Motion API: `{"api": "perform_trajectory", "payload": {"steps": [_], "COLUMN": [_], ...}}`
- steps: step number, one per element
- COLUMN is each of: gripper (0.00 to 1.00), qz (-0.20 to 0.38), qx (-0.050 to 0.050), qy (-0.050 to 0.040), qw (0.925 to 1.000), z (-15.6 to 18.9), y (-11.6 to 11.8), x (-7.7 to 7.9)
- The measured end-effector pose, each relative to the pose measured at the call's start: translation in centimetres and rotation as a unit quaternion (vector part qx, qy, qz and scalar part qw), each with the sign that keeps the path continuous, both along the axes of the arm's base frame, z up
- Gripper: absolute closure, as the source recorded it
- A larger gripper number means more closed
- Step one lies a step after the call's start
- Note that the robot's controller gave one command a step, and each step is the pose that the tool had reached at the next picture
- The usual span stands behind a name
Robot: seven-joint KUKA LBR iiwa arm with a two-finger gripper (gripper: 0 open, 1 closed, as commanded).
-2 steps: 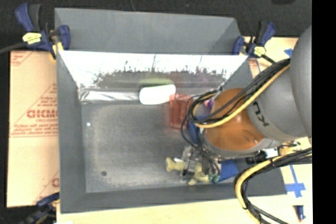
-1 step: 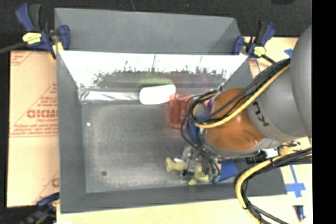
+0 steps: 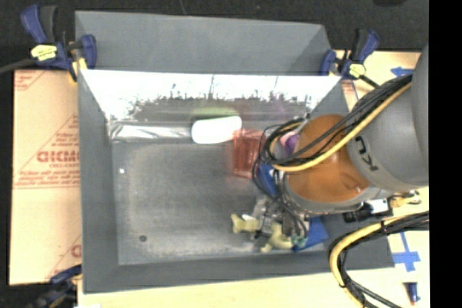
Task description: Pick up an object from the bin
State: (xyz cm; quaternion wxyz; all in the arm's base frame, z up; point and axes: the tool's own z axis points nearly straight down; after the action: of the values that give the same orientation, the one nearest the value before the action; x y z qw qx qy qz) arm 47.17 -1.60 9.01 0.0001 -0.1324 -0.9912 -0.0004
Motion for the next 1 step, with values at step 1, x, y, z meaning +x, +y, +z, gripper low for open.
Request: {"api": "perform_trajectory", "payload": {"steps": [1], "gripper": [1.0], "qz": [0.001], "qx": [0.0], "qy": [0.0017], "qw": [1.0], "z": [4.63], "y": [-0.05], "x": [-0.06]}}
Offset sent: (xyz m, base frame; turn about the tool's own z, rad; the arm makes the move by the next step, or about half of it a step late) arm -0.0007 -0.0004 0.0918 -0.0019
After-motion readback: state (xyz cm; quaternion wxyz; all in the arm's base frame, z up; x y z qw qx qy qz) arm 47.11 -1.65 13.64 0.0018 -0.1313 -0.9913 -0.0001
